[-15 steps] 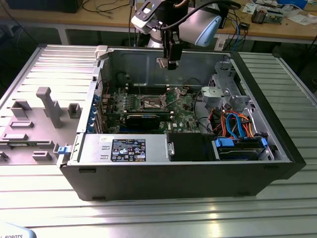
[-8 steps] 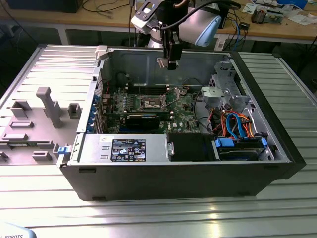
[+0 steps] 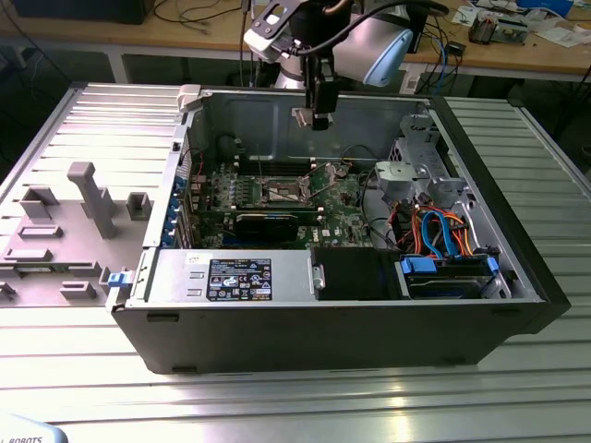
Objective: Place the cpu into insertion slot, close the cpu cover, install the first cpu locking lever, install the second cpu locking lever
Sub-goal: 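Place the cpu into insertion slot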
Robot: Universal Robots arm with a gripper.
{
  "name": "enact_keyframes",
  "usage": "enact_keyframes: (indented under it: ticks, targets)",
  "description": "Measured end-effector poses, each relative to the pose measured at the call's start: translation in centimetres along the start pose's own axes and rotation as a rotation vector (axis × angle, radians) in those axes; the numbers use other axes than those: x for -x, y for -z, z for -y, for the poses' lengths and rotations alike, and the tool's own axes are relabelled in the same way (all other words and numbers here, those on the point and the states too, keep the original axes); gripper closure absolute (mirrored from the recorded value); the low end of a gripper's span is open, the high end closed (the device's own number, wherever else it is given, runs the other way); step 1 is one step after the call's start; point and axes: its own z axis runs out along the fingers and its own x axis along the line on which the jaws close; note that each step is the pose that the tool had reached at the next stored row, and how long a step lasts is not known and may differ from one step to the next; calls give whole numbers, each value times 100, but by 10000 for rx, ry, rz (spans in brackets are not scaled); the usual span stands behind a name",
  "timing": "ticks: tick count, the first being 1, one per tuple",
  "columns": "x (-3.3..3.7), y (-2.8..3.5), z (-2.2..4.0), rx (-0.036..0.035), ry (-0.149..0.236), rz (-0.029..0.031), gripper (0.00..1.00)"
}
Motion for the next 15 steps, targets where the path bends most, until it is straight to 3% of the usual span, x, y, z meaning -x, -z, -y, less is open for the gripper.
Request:
enact_keyframes:
  ticks: [4, 15]
  targets:
    - [0, -4, 0, 5, -281, 26, 46]
    - [0, -5, 0, 6, -311, 29, 46]
